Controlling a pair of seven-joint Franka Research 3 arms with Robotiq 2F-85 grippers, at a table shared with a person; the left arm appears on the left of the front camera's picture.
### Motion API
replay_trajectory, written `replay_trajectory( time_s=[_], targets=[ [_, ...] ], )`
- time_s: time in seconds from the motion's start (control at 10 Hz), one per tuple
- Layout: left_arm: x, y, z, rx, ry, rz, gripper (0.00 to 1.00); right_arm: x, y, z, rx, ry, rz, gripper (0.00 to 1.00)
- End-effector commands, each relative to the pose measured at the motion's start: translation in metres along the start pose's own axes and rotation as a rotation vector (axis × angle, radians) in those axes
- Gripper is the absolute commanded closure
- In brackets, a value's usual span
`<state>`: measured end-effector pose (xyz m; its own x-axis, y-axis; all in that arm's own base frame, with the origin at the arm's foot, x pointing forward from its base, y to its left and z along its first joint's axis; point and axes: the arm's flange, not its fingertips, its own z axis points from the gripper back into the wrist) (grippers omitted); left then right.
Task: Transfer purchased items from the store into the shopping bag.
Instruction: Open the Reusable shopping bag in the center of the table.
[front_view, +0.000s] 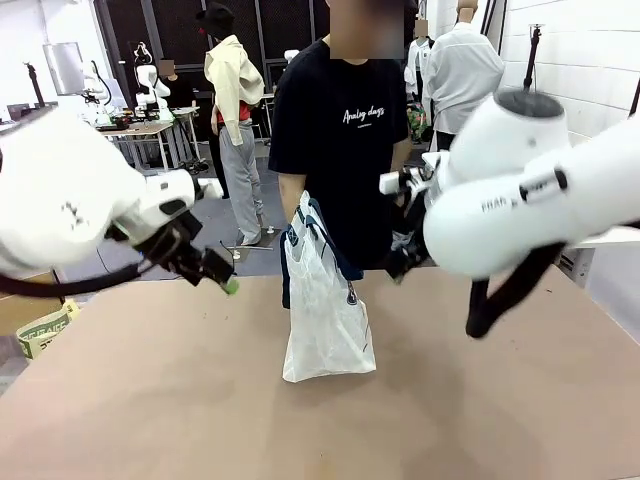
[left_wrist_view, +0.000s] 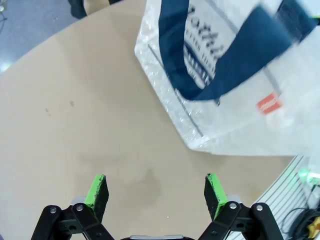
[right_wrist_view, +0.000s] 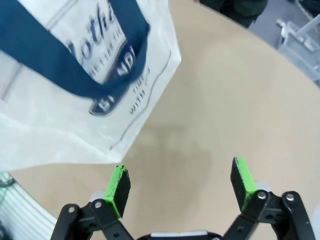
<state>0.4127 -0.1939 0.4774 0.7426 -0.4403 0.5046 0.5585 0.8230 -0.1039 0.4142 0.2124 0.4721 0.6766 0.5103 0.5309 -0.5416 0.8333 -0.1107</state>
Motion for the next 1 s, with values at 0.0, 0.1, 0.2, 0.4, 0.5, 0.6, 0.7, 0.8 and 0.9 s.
replay_trajectory(
  time_s=[0.0,0.1,0.2,0.4,0.5,0.6,0.7,0.8,0.9],
  targets=[
    [0.033,0.009,0.014,0.013,-0.008,0.078,0.0,0.05,0.002,0.02,-0.006,0.051,-0.066,0.0],
    [0.054,0.009,0.021,0.006,-0.013,0.092,0.0,0.082,0.002,0.028,-0.011,0.046,-0.093,0.0],
    [0.075,0.011,0.027,-0.017,-0.025,0.114,0.0,0.115,0.002,0.033,-0.038,0.045,-0.093,0.0],
    [0.107,0.016,0.029,-0.051,-0.019,0.171,0.0,0.165,0.005,0.027,-0.027,0.054,-0.097,0.0],
    [0.116,0.016,0.029,-0.091,-0.04,0.194,0.0,0.182,0.005,0.018,-0.018,0.05,-0.113,0.0],
    [0.115,0.026,0.029,-0.132,-0.069,0.14,0.0,0.187,0.003,0.012,-0.009,0.035,-0.044,0.0],
    [0.107,0.014,0.031,-0.049,-0.042,0.15,0.0,0.16,0.0,0.035,0.003,0.023,-0.093,0.0],
    [0.107,0.014,0.031,-0.049,-0.042,0.15,0.0,0.16,0.0,0.035,0.003,0.023,-0.093,0.0],
    [0.117,0.016,0.027,-0.08,-0.055,0.161,0.0,0.178,0.0,0.016,0.012,0.024,-0.078,0.0]
  ],
)
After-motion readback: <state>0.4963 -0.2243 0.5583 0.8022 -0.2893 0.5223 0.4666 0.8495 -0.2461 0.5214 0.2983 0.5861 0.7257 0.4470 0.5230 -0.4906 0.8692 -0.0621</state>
